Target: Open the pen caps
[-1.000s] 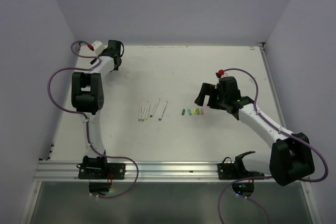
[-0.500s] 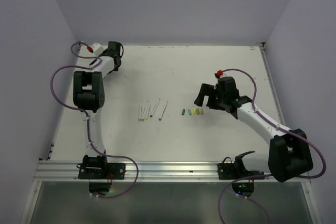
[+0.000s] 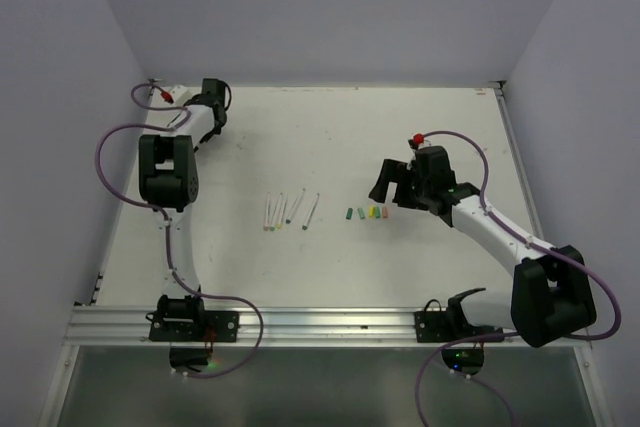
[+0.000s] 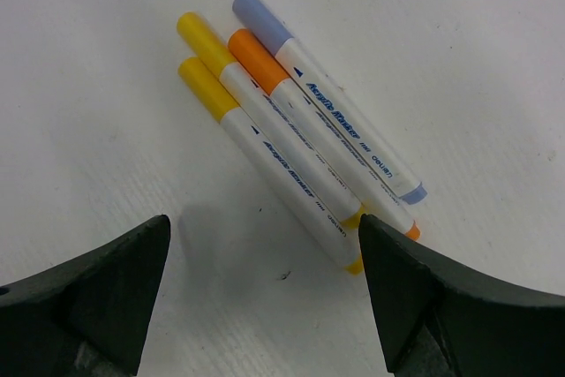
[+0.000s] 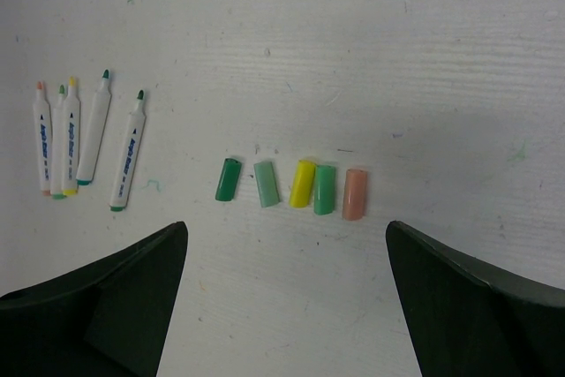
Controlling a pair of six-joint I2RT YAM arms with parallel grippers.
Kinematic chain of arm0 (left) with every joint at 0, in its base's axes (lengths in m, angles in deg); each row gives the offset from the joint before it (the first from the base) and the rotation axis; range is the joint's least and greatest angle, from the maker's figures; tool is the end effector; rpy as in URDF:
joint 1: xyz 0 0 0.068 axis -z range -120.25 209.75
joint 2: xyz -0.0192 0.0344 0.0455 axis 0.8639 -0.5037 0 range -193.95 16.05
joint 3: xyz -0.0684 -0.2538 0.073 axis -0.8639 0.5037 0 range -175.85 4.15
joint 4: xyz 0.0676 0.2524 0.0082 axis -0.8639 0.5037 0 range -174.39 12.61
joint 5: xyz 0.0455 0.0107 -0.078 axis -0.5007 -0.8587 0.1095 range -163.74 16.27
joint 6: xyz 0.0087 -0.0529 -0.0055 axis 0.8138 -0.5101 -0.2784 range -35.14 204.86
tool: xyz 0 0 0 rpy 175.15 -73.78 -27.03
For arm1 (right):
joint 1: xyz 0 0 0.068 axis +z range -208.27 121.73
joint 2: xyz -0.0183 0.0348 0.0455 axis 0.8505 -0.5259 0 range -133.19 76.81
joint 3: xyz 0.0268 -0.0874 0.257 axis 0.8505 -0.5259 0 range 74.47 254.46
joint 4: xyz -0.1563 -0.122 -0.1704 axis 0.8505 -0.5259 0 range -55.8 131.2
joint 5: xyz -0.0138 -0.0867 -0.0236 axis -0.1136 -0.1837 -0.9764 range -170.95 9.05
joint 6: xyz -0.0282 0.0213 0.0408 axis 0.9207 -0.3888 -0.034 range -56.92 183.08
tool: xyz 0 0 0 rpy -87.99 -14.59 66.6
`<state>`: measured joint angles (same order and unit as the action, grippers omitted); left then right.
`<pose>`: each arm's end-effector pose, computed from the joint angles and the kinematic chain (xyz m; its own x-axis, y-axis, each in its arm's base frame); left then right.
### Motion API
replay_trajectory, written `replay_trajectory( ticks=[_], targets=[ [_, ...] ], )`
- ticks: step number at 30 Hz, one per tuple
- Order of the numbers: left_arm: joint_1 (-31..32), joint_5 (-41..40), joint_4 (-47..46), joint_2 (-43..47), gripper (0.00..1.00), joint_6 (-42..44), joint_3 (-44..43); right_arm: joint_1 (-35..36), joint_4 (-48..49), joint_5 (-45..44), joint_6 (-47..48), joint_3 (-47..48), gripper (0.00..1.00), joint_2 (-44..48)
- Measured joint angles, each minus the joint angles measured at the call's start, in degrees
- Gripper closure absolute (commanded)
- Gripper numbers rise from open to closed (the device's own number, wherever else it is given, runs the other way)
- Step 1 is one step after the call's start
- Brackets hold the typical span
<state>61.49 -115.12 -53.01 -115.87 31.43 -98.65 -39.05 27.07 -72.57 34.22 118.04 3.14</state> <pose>0.4898 0.0087 0.1555 -0.2752 -0.5946 -0.7555 -0.8791 0.4738 -0.0527 0.2495 0.0925 0.2197 -0.7816 0.2332 -0.5786 -0.0538 0.8988 0.4350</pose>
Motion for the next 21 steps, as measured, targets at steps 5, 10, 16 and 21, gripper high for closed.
replay_trajectory(
  ticks=[5,10,16,21],
  targets=[
    [-0.3,0.3,2.8,-1.2,0.11,-1.2,-1.4,0.0,0.0,0.1,0.0,0.0,0.01,0.0],
    [-0.4,0.3,5.0,-1.6,0.11,-1.7,-2.3,0.0,0.1,0.2,0.0,0.0,0.02,-0.2],
    [-0.4,0.4,7.3,-1.7,0.12,-3.0,-2.9,0.0,0.3,0.2,0.0,0.0,0.02,-0.2],
    [-0.6,1.9,7.7,-1.7,0.21,-5.4,-2.7,0.0,0.4,0.2,0.0,0.0,0.01,-0.2]
  ],
)
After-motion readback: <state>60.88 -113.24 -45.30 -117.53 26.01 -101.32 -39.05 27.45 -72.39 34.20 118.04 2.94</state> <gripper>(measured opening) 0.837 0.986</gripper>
